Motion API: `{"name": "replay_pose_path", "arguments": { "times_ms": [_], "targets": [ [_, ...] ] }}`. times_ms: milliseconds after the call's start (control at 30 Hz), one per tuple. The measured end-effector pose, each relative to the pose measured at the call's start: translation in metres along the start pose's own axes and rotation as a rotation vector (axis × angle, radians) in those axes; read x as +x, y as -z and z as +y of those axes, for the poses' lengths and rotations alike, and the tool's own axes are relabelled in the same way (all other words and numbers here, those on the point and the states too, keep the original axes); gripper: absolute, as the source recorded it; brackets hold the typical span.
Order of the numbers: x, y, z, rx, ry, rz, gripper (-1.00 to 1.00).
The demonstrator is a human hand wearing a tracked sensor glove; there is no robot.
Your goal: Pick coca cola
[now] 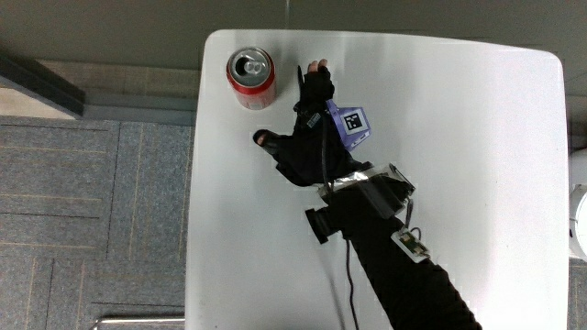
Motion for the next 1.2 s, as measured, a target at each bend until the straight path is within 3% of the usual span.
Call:
{"name": "replay_pose_path", "arguments": {
  "times_ms": [67, 133, 167, 267, 333, 400, 500, 667, 767, 1000, 1033, 1067, 1100, 1167, 1200],
  "targets": [
    [-0.001, 0.000, 0.001, 0.000, 0.042, -0.019, 0.00],
    [0.001, 0.002, 0.004, -0.003, -0.012, -0.014, 0.00],
    [-0.001, 0.003, 0.003, -0.003, 0.012, -0.024, 0.00],
    [-0.004, 0.002, 0.001, 0.022, -0.006, 0.017, 0.00],
    [-0.005, 0.000, -0.001, 0.058, -0.030, 0.004, 0.00],
    [-0.005, -0.003, -0.002, 0.085, -0.044, -0.021, 0.09],
    [-0.007, -0.006, -0.004, 0.142, -0.089, -0.009, 0.23],
    [-0.007, -0.007, -0.007, 0.191, -0.091, -0.019, 0.45],
    [-0.008, -0.009, -0.009, 0.222, -0.111, 0.014, 0.59],
    [-0.010, -0.011, -0.011, 0.243, -0.116, 0.007, 0.91],
    [-0.009, -0.013, -0.011, 0.252, -0.098, -0.019, 0.95],
    [-0.010, -0.012, -0.011, 0.252, -0.124, 0.014, 1.00],
    [-0.009, -0.013, -0.011, 0.254, -0.131, -0.010, 1.00],
    [-0.011, -0.013, -0.012, 0.252, -0.139, 0.000, 1.00],
    [-0.011, -0.013, -0.012, 0.251, -0.117, -0.002, 1.00]
  ]
}}
